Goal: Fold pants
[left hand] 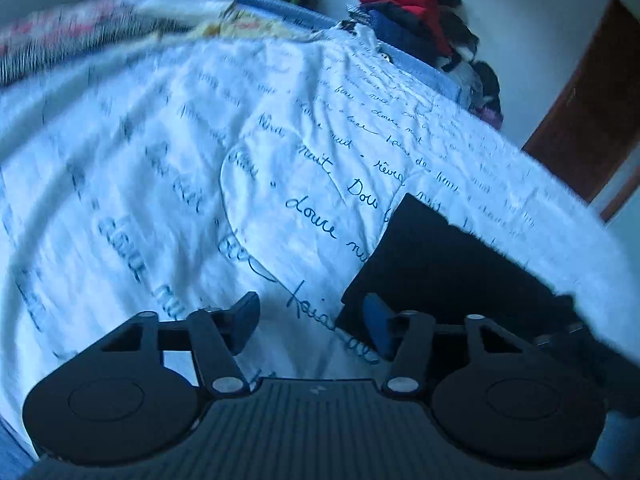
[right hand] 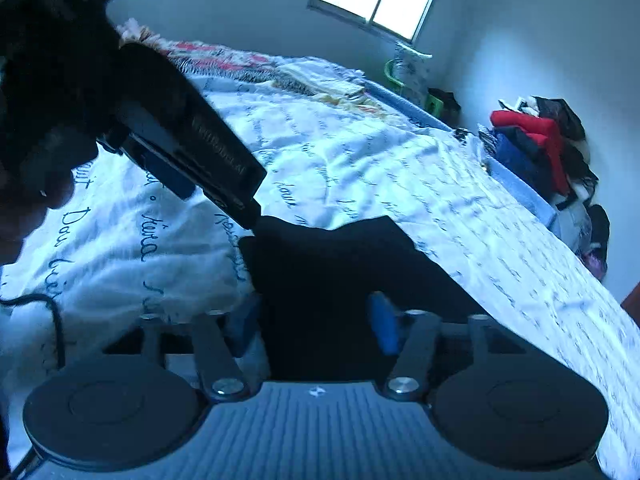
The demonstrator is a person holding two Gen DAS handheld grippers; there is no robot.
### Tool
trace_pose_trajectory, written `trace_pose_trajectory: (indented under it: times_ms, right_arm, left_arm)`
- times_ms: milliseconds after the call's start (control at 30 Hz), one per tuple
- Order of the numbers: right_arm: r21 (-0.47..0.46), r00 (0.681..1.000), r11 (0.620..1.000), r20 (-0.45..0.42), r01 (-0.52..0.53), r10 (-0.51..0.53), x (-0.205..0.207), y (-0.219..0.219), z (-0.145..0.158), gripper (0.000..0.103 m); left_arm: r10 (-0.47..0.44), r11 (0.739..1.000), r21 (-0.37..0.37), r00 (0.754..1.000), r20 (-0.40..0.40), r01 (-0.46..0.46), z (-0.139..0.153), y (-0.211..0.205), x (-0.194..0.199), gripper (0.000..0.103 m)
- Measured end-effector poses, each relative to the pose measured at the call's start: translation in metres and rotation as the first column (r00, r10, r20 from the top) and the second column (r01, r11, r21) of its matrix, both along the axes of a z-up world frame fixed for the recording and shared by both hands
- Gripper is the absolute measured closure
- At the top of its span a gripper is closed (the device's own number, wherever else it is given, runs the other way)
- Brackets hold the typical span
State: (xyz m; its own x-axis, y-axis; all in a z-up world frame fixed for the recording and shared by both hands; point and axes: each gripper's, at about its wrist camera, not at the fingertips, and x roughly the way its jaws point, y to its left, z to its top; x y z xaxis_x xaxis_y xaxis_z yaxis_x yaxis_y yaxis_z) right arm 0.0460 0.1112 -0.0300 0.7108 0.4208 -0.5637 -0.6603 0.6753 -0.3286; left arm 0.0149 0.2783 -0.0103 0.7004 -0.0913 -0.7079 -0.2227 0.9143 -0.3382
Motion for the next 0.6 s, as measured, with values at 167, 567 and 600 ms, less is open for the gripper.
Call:
trace_pose_trajectory:
  times_ms: [167,567,600]
  right_arm:
    - [-0.012,1.000,1.000,-0.025,-0.014,0.013,0.009,0.016,-0.005,0.073]
    - [0.107,0.998,0.993,-0.031,0.052,-0.049,0.018,0.001,0.009,0.091]
    - [0.116,0.998,0.992,-0.046,0.055,-0.050,0.020,-0.001,0.010,0.091]
  left_arm:
    - [-0.013,0.984,-0.179,1.000,0.010,0.015,-0.002,0.010,0.001,0.046]
    - [-0.040,0.871,-0.491,0.999,-0.012,0.030,-0.027,0.001,0.030,0.072]
    - [-0.033,0.870,-0.492,0.999,-0.028,0.015,-0.030,0.001,0.032,0.079]
